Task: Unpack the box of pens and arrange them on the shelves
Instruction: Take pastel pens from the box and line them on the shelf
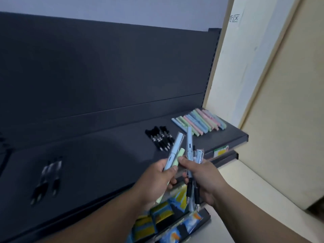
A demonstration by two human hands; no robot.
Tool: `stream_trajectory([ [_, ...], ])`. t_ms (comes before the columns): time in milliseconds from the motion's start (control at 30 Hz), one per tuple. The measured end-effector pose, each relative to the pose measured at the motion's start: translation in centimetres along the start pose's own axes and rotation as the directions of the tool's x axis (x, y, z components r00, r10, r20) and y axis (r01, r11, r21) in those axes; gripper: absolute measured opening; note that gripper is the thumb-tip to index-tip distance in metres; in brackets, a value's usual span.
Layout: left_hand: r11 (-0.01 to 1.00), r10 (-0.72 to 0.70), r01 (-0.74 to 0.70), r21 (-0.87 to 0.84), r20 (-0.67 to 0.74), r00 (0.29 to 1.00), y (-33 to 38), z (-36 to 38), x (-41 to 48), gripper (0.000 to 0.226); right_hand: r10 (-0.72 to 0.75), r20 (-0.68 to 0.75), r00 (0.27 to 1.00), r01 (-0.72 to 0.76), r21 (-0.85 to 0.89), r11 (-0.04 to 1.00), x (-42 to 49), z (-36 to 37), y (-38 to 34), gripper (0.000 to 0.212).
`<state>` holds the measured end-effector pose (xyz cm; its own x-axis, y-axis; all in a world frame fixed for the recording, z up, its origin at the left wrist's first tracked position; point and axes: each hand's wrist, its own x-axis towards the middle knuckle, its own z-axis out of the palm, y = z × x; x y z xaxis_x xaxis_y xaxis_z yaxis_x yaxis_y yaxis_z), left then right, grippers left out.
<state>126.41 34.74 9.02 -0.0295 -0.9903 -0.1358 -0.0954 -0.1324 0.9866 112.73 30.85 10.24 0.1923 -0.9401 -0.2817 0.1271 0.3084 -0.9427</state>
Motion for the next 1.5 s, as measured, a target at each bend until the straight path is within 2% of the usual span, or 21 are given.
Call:
stream_trajectory([
  [100, 1.0, 0.003, -0.004, 0.015, 0.056, 0.998, 1.5, -0.3, 4.4, 0.022, -0.002, -0.019, 1.0, 0.002, 0.026, 1.0, 3.4, -0.3, -1.5, 0.01],
  [267, 1.0, -0.023, 0.023, 0.015, 0.056, 0.998, 1.9, 0.2, 10.2, 0.028, 0.031, -0.033, 0.999, -0.031, 0.017, 0.999, 8.8, -1.5, -2.6, 0.018],
  [400, 0.999, -0.031, 0.033, -0.031, 0.041, 0.999, 2.4, 1.2, 14.3, 0.029, 0.067, 0.019, 0.998, -0.067, 0.016, 0.998, 13.0, -3.4, -4.0, 0.023],
  [500, 0.999, -0.046, 0.046, -0.003, -0.046, 0.998, 2.5, 1.9, 17.9, 0.026, 0.072, 0.002, 0.997, -0.072, -0.022, 0.997, 16.2, -5.1, -5.8, 0.017],
  [600, 0.996, -0.072, 0.065, -0.063, -0.112, 0.991, 2.7, 3.6, 21.3, 0.022, 0.084, 0.023, 0.996, -0.082, -0.074, 0.994, 19.9, -7.2, -7.2, 0.027],
  [667, 0.994, -0.091, 0.077, -0.084, -0.179, 0.98, 3.2, 5.0, 23.3, 0.02, 0.102, 0.074, 0.992, -0.094, -0.106, 0.99, 22.3, -8.8, -8.2, 0.033],
  [767, 0.988, -0.134, 0.111, -0.103, -0.26, 0.956, 3.5, 7.1, 26.3, 0.017, 0.137, 0.189, 0.972, -0.11, -0.144, 0.983, 25.6, -11.4, -10.3, 0.021],
  [833, 0.989, -0.147, 0.136, -0.056, -0.363, 0.92, 3.6, 8.1, 27.9, 0.017, 0.13, 0.205, 0.97, -0.087, -0.206, 0.975, 28.1, -13.2, -11.6, 0.017],
  [933, 0.974, -0.109, 0.202, 0.102, -0.57, 0.814, 3.7, 9.0, 29.5, 0.016, 0.109, 0.208, 0.972, -0.043, -0.298, 0.954, 31.4, -14.8, -13.3, 0.032],
  [1067, 0.898, -0.028, 0.312, 0.309, -0.668, 0.743, 3.3, 9.3, 30.3, 0.02, 0.067, 0.259, 0.963, 0.057, -0.444, 0.894, 34.1, -14.9, -14.2, 0.029],
  [1233, 0.86, 0.039, 0.316, 0.402, -0.669, 0.743, 2.6, 10.2, 30.6, 0.028, -0.002, 0.329, 0.944, 0.24, -0.682, 0.691, 35.9, -12.9, -14.2, 0.027],
  [1367, 0.8, 0.132, 0.292, 0.524, -0.629, 0.766, 1.4, 10.6, 30.2, 0.037, -0.019, 0.347, 0.938, 0.296, -0.768, 0.567, 36.8, -12.4, -13.9, 0.034],
  [1433, 0.786, 0.139, 0.263, 0.56, -0.574, 0.807, 0.9, 10.4, 30.2, 0.045, -0.011, 0.353, 0.935, 0.301, -0.779, 0.55, 36.9, -12.6, -13.8, 0.036],
  [1500, 0.787, 0.119, 0.255, 0.562, -0.544, 0.83, 0.6, 10.4, 30.4, 0.049, -0.002, 0.355, 0.935, 0.284, -0.744, 0.605, 36.7, -12.9, -13.8, 0.031],
])
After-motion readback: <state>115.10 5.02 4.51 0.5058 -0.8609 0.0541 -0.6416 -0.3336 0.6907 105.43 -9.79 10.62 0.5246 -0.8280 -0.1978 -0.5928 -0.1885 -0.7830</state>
